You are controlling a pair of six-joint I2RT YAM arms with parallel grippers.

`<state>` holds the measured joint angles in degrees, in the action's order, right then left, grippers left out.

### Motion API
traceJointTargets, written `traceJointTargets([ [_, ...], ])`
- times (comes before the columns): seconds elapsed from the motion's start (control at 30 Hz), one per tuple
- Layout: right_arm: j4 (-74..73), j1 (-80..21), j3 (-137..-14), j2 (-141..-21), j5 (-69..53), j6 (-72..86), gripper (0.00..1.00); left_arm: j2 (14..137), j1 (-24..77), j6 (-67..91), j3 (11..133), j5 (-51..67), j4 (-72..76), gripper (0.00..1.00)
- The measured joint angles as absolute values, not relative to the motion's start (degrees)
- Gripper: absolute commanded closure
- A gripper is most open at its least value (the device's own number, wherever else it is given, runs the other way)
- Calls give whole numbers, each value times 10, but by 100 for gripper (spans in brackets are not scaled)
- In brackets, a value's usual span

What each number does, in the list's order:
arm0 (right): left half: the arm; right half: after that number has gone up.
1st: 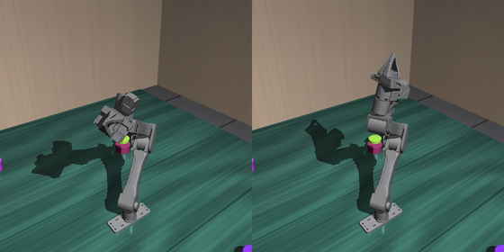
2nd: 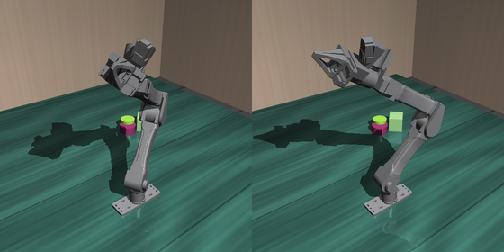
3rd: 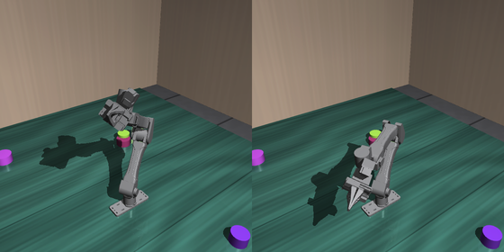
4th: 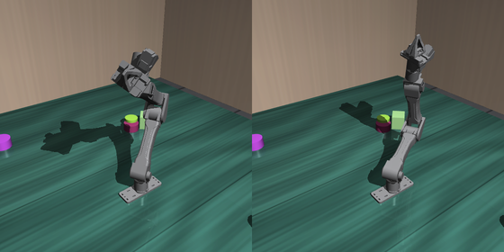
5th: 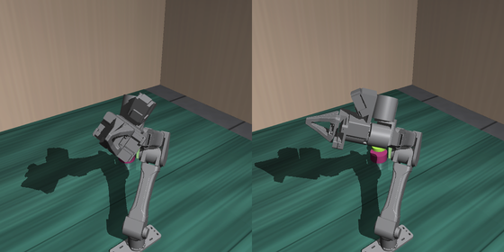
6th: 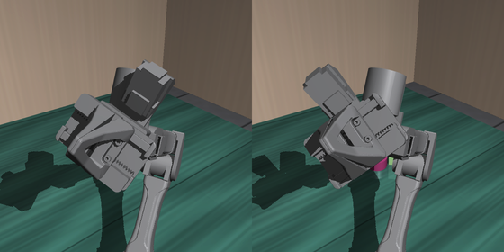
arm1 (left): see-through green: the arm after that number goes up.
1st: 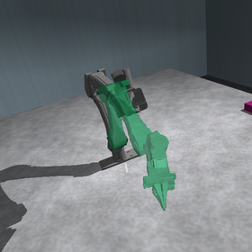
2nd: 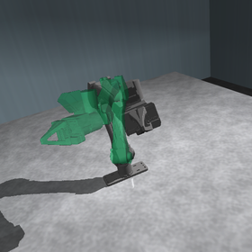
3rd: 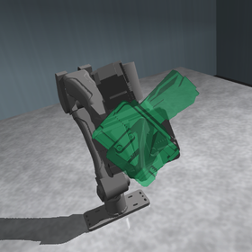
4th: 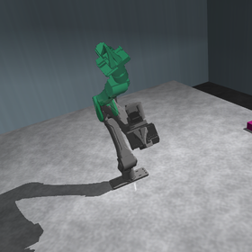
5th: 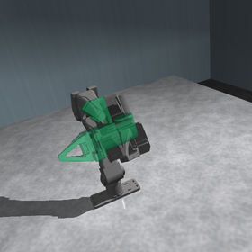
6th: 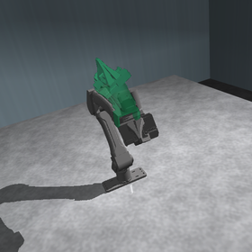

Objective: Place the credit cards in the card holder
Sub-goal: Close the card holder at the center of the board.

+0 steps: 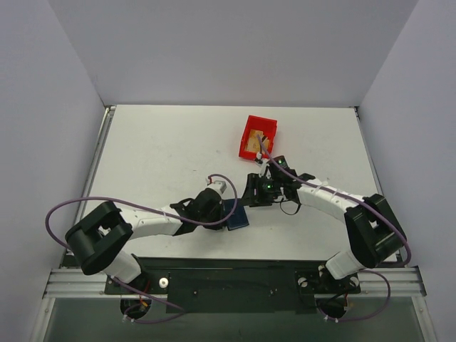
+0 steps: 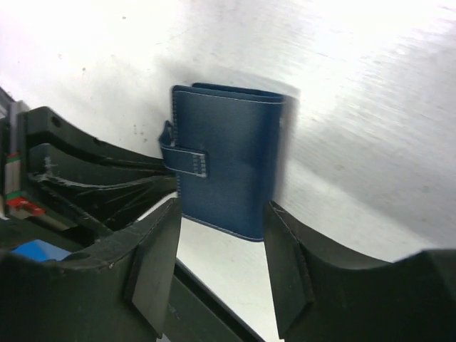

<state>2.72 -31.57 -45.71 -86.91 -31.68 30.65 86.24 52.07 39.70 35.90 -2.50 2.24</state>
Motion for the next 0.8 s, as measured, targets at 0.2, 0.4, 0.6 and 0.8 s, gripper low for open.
traceJointTargets([
  [0.2, 23, -296, -435, -874, -313, 297, 54, 849, 521, 387, 359, -19, 9, 100],
  [0.4, 32, -297, -423, -895, -313, 299, 54, 753, 522, 353, 396, -10, -53, 100],
  [0.6, 40, -297, -416, -908, -312, 301, 54, 734, 514, 326, 456, -1, -42, 100],
  [0.8, 49, -297, -410, -909, -312, 303, 54, 835, 497, 311, 469, 22, -33, 100],
])
